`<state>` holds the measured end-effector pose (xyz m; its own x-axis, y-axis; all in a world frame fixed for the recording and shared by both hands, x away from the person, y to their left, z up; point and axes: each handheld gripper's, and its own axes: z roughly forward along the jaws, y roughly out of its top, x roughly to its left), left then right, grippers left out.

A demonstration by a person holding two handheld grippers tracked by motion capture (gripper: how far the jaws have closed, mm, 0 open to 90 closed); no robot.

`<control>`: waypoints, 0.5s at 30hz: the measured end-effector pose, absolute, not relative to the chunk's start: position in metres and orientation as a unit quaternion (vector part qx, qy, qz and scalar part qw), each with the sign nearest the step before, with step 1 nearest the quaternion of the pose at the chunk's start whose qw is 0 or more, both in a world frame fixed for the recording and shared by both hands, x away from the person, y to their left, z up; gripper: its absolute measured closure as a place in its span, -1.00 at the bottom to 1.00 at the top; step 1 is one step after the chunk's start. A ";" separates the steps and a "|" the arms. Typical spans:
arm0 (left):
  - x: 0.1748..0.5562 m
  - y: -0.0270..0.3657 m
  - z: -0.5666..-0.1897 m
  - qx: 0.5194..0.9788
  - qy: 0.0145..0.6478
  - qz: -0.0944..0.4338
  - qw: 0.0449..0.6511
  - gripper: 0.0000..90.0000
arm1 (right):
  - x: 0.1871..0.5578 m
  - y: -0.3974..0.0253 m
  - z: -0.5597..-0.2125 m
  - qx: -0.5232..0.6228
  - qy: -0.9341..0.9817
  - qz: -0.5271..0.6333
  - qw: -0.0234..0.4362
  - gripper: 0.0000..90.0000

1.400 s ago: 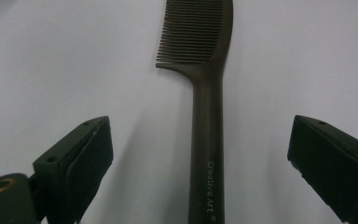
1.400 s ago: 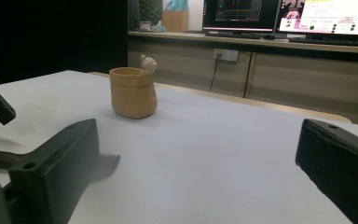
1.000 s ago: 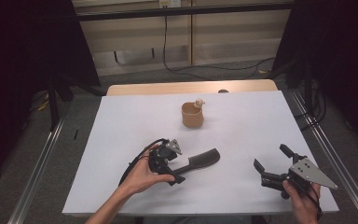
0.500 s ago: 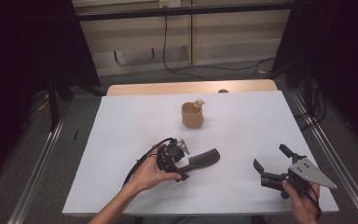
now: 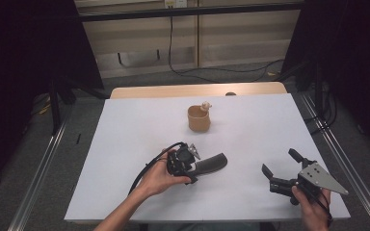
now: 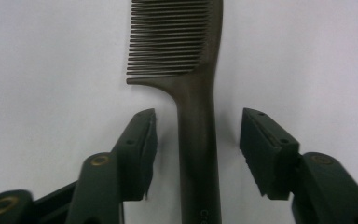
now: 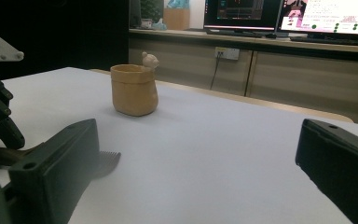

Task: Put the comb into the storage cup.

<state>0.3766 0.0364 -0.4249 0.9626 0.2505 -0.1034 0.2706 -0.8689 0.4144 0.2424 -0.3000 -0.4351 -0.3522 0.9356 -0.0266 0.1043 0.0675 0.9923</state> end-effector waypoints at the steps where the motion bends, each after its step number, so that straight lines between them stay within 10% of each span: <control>1: 0.377 0.037 -0.425 0.966 0.136 -0.023 0.219 0.14 | 0.242 -0.300 -0.435 0.419 0.621 0.539 0.385 -1.00; 15: 0.374 0.032 -0.425 0.970 0.134 0.001 0.201 0.31 | 0.243 -0.300 -0.436 0.420 0.621 0.539 0.384 -1.00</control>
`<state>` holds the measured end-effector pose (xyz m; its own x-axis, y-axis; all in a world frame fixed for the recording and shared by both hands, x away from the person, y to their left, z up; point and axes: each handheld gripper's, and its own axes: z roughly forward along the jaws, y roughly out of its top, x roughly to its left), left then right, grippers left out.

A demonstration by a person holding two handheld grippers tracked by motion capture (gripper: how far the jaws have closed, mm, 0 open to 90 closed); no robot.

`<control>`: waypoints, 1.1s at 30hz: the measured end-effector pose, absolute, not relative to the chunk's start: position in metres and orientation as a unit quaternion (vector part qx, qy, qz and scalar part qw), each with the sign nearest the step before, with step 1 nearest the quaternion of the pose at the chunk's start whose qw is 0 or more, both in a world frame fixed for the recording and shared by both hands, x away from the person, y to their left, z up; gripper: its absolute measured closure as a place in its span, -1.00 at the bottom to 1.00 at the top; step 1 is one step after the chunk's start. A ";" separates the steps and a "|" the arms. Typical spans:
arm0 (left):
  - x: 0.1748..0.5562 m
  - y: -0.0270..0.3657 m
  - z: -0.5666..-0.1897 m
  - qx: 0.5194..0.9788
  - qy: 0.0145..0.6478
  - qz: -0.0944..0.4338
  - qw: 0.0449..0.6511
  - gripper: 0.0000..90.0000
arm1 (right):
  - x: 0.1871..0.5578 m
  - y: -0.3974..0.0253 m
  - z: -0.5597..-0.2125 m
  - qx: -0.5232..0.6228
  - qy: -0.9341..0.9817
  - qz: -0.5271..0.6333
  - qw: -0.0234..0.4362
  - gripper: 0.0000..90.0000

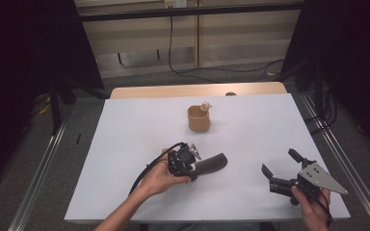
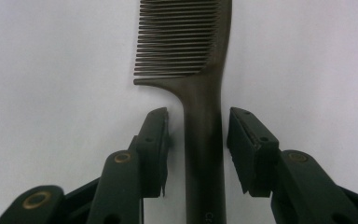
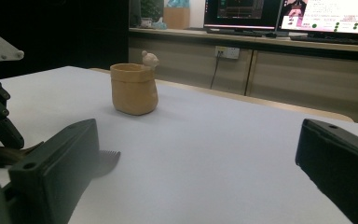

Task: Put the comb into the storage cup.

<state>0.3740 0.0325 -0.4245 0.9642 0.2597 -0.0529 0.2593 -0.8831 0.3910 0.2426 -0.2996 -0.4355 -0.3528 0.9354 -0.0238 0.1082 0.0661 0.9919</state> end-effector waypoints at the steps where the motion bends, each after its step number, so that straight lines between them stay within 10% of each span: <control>1: 0.374 0.032 -0.424 0.972 0.129 0.001 0.197 0.31 | 0.243 -0.300 -0.436 0.420 0.622 0.539 0.384 -1.00; 33: 0.378 0.024 -0.422 0.976 0.132 -0.014 0.173 0.62 | 0.243 -0.299 -0.436 0.420 0.623 0.536 0.384 -1.00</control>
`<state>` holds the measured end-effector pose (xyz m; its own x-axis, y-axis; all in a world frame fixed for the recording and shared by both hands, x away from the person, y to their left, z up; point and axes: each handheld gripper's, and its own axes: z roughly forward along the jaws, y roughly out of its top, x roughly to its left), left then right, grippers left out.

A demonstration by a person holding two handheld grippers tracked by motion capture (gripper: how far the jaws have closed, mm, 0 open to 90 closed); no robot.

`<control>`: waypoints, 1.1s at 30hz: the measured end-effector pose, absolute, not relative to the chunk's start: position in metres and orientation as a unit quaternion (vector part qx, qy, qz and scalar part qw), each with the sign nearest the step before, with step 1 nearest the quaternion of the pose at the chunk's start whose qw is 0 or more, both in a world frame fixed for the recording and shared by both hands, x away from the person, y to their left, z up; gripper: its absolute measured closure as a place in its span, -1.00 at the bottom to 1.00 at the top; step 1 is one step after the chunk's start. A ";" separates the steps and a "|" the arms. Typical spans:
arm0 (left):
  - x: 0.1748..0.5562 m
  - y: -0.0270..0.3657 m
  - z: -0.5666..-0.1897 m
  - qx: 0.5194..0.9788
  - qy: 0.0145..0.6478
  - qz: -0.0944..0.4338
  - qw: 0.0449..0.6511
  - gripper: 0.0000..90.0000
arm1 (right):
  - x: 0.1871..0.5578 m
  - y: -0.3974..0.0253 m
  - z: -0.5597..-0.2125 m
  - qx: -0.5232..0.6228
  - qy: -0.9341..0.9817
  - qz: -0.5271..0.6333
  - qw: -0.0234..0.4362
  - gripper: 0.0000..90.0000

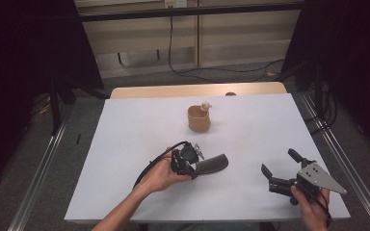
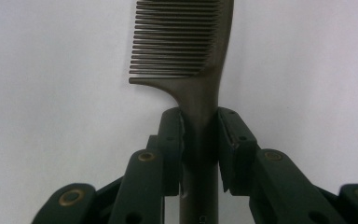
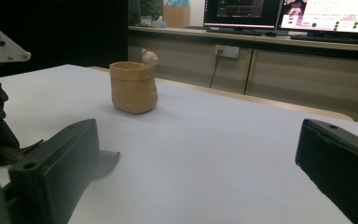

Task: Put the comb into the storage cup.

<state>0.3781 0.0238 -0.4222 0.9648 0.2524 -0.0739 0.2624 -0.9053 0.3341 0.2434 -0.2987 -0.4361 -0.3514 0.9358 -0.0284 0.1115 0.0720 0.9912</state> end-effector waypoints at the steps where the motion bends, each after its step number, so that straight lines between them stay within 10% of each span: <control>1: 0.379 0.024 -0.422 0.975 0.138 -0.018 0.172 0.62 | 0.243 -0.299 -0.436 0.420 0.624 0.536 0.385 -1.00; 33: 0.382 0.056 -0.401 0.941 0.185 -0.033 0.282 0.62 | 0.242 -0.301 -0.435 0.420 0.620 0.539 0.387 -1.00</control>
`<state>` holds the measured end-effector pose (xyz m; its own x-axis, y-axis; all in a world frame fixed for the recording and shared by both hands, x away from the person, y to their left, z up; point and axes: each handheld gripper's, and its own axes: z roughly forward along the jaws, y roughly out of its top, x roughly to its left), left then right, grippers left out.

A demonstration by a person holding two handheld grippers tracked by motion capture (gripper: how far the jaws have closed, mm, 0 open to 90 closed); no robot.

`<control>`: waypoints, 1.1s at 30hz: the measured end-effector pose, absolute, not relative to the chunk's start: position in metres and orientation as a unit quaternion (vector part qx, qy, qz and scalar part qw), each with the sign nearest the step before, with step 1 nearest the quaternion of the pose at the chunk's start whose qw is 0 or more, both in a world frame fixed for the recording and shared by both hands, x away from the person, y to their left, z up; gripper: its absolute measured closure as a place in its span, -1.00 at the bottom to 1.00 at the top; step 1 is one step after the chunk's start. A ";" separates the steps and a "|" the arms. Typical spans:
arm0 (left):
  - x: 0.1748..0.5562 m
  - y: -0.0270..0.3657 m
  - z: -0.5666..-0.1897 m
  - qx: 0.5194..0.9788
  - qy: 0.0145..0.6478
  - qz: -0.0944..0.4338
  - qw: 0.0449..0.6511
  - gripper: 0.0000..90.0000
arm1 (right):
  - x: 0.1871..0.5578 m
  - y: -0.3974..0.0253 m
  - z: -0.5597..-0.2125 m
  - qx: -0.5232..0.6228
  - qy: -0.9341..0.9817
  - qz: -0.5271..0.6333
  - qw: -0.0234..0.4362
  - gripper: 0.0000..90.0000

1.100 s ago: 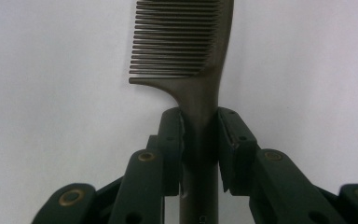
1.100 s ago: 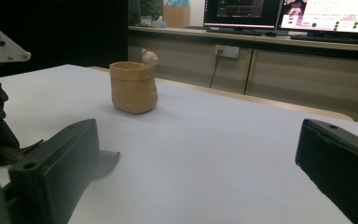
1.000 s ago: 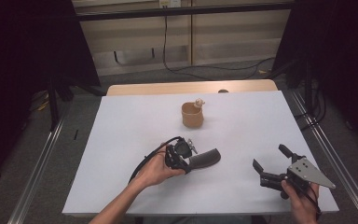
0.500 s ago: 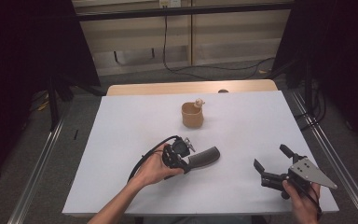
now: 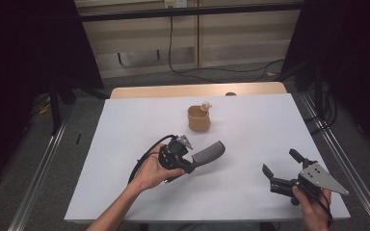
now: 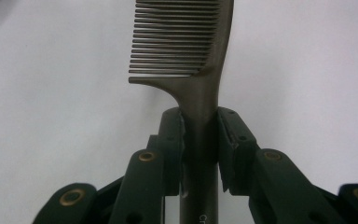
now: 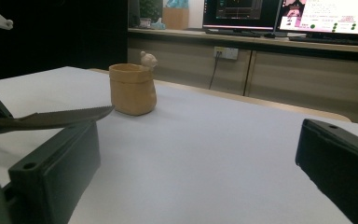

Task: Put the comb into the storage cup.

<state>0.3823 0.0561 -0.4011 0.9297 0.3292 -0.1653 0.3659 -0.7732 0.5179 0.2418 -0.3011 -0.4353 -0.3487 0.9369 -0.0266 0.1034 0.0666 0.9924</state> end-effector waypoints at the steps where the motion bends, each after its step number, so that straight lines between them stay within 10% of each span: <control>1: 0.383 0.057 -0.400 0.940 0.181 -0.032 0.286 0.62 | 0.242 -0.301 -0.435 0.420 0.619 0.539 0.387 -1.00; 33: 0.384 0.089 -0.379 0.882 0.205 -0.001 0.423 0.62 | 0.240 -0.302 -0.435 0.420 0.620 0.538 0.387 -1.00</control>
<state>0.3842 0.0888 -0.3792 0.9158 0.3613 -0.1754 0.3629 -0.5573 0.7468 0.2403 -0.3022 -0.4349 -0.3479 0.9371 -0.0276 0.1039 0.0678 0.9923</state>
